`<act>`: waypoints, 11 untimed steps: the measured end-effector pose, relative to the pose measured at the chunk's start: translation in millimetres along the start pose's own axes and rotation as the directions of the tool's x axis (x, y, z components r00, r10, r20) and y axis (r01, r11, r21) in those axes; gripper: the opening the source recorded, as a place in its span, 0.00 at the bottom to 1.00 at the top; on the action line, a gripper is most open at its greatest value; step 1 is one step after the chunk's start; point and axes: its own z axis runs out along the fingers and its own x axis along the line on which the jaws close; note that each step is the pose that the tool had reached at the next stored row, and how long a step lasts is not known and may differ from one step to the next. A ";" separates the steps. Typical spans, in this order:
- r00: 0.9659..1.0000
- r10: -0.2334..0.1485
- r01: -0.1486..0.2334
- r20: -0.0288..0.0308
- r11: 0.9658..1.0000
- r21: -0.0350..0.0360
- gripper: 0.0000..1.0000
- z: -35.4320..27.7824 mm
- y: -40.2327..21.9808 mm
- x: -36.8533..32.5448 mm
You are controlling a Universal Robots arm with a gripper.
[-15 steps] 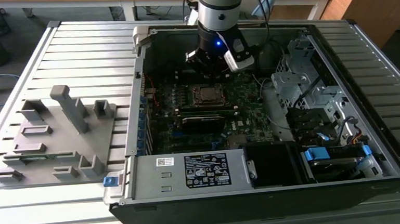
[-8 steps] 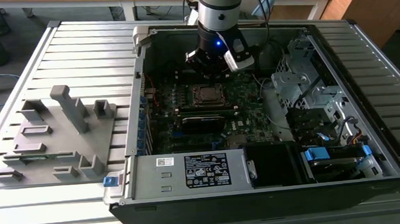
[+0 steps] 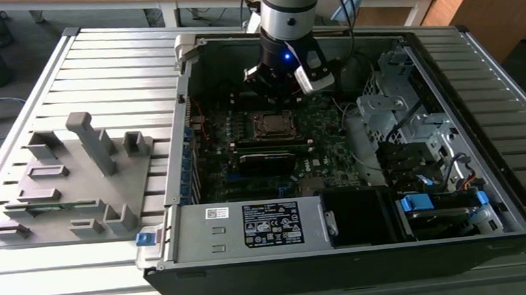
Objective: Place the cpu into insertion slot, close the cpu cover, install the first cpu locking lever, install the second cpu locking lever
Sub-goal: 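Install the second cpu locking lever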
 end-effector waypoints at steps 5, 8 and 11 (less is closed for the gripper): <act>1.000 0.000 0.000 0.000 1.000 0.000 0.11 -0.9 0.1 0.0; 1.000 0.000 0.000 0.000 1.000 0.000 0.11 -1.7 0.1 0.0; 1.000 0.000 0.000 0.000 1.000 0.000 0.11 -3.4 0.2 0.0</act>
